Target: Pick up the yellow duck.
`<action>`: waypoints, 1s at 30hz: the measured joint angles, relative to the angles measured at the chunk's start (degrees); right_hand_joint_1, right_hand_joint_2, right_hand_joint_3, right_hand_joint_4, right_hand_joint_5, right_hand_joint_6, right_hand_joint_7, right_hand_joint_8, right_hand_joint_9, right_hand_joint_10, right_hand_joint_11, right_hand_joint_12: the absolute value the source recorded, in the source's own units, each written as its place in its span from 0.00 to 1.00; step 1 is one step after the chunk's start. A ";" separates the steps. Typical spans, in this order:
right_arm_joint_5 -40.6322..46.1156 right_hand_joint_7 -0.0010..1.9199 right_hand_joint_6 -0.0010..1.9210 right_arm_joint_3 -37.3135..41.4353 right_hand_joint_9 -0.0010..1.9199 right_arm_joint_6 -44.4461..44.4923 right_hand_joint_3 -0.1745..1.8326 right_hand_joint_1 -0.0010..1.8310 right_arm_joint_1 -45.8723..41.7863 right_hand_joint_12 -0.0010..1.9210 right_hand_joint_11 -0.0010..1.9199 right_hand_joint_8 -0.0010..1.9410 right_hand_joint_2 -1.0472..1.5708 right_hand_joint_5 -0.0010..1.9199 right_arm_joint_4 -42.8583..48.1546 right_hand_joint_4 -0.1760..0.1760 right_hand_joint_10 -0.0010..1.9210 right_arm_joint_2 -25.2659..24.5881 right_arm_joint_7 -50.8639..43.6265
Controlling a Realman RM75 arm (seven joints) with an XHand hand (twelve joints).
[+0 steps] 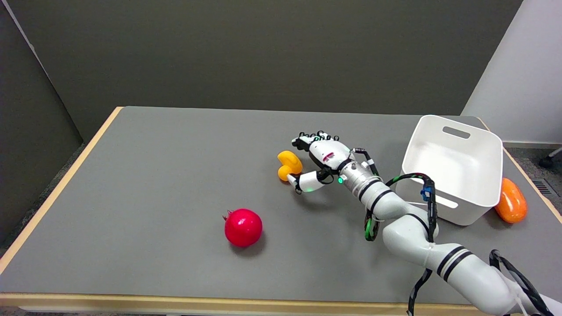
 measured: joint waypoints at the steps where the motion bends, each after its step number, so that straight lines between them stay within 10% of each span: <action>1: 0.05 0.19 0.23 -0.13 0.13 0.00 0.51 0.35 -0.02 0.65 0.02 0.26 0.65 0.11 0.00 0.11 0.49 0.00 0.01; 30: 5.79 0.17 0.21 -7.81 0.11 2.81 0.51 0.34 4.56 0.65 0.02 0.24 0.65 0.10 -3.63 0.13 0.47 0.12 0.16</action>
